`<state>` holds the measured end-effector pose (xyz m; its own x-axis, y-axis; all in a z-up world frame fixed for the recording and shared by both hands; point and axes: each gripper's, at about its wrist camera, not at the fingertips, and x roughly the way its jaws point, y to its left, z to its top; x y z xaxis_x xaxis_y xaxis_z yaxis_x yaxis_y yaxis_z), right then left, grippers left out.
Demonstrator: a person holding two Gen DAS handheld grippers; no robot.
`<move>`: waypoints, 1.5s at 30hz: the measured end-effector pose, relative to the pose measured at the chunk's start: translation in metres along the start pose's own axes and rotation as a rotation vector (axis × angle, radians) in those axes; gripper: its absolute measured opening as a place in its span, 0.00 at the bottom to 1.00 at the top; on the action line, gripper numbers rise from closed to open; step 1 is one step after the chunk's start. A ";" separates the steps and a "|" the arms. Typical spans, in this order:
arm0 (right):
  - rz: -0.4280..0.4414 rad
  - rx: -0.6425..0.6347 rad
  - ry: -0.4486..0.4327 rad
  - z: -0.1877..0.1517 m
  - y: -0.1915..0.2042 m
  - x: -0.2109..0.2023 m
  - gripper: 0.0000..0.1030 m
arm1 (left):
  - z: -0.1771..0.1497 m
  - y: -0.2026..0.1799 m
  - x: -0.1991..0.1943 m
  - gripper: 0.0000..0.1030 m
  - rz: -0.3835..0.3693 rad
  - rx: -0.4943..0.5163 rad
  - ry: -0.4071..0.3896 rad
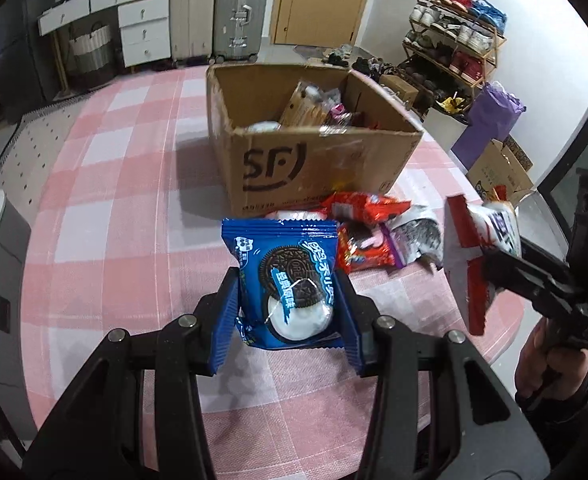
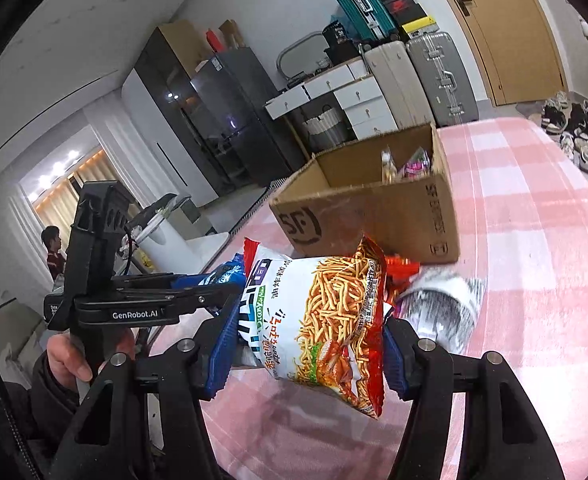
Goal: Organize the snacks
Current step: 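Carry the fries bag and Oreo pack over the box with both grippers, then open both grippers over the box to drop the fries bag and Oreo pack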
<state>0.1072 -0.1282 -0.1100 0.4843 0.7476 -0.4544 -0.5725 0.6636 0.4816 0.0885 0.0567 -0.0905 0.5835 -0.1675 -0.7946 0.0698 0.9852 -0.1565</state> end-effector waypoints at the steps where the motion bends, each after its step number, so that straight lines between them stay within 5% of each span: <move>1: -0.003 -0.007 -0.005 0.004 0.001 -0.002 0.60 | 0.003 -0.002 -0.003 0.41 -0.003 0.005 -0.007; 25: 0.041 -0.106 -0.064 0.114 0.022 -0.004 0.60 | 0.122 -0.016 -0.042 0.41 -0.044 0.016 -0.140; 45: 0.031 -0.099 -0.050 0.188 -0.001 0.040 0.60 | 0.212 0.000 0.006 0.41 -0.024 0.002 -0.102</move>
<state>0.2516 -0.0939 0.0121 0.4966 0.7696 -0.4013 -0.6491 0.6362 0.4170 0.2639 0.0629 0.0294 0.6608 -0.1863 -0.7270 0.0863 0.9811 -0.1730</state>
